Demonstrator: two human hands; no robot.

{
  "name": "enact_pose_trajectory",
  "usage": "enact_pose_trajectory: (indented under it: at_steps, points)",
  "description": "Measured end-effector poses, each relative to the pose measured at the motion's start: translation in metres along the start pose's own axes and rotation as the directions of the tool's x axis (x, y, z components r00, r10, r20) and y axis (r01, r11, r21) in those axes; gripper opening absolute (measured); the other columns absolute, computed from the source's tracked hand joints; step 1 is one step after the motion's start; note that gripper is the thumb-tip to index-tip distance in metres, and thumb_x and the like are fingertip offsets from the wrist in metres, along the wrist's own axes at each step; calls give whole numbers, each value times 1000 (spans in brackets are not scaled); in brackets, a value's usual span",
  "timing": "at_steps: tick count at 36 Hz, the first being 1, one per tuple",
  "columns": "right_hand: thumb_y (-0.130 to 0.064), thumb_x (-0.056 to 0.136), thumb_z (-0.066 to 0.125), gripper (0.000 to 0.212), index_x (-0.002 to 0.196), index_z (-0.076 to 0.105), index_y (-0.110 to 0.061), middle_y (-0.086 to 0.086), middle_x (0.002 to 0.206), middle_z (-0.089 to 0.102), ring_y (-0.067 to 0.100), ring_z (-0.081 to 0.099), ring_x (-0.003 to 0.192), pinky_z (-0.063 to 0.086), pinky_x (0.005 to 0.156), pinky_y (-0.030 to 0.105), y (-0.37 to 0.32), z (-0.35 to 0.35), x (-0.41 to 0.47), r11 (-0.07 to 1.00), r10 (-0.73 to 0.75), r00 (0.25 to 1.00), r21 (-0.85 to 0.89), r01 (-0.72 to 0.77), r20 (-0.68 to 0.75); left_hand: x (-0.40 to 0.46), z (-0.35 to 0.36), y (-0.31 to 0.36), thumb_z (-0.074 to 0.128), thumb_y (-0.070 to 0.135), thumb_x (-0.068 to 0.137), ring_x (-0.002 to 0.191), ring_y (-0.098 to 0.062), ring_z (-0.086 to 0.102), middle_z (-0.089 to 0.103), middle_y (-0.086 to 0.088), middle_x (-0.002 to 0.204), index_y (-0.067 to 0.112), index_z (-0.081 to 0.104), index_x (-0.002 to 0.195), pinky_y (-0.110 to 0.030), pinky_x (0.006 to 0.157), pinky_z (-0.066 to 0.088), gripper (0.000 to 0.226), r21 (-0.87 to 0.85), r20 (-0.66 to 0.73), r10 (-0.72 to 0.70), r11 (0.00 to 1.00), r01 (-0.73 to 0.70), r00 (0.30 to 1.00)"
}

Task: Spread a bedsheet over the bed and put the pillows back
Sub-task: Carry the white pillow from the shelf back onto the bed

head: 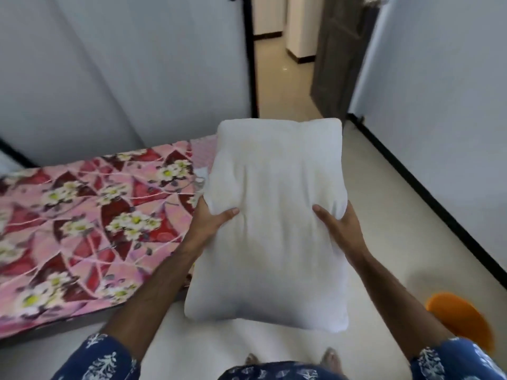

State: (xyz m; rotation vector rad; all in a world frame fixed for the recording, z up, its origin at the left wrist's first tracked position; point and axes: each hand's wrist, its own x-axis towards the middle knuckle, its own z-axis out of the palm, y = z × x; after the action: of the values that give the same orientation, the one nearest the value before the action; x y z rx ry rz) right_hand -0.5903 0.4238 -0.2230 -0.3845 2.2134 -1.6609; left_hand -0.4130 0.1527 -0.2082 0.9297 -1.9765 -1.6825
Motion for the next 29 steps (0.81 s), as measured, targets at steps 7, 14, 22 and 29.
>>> enact_pose_trajectory:
  at_steps: [7,14,22,29]
  points:
    - [-53,79,83,63,135,55,-42,-14,127,69,9,68,114,55,101,47,-41,151,21,997,-76,965,27,72,252,-11,-144,-28,91,23,71,109,-4,69,71,8,122,19,57,133,-27,92,54,71,-42,-230,-73,997,65,970]
    - [-55,77,83,63,132,59,-36,-13,122,72,9,70,109,57,98,48,-66,305,47,994,-109,882,32,106,458,-17,-263,-66,90,22,74,118,-13,65,67,2,130,17,53,141,-38,105,52,77,-71,-456,-150,989,132,877]
    - [-49,81,82,59,133,58,-36,-13,119,73,10,71,106,56,99,47,-110,484,62,990,-127,743,39,135,657,-15,-391,-86,89,20,74,107,4,65,69,12,121,21,55,137,-22,92,54,71,-137,-654,-229,973,185,721]
    - [-46,84,80,63,138,53,-30,-8,127,69,11,69,108,57,93,34,-147,625,46,986,-132,610,41,162,781,-26,-499,-114,93,28,70,113,-11,68,71,6,125,20,56,138,-36,96,57,78,-199,-752,-289,956,214,593]
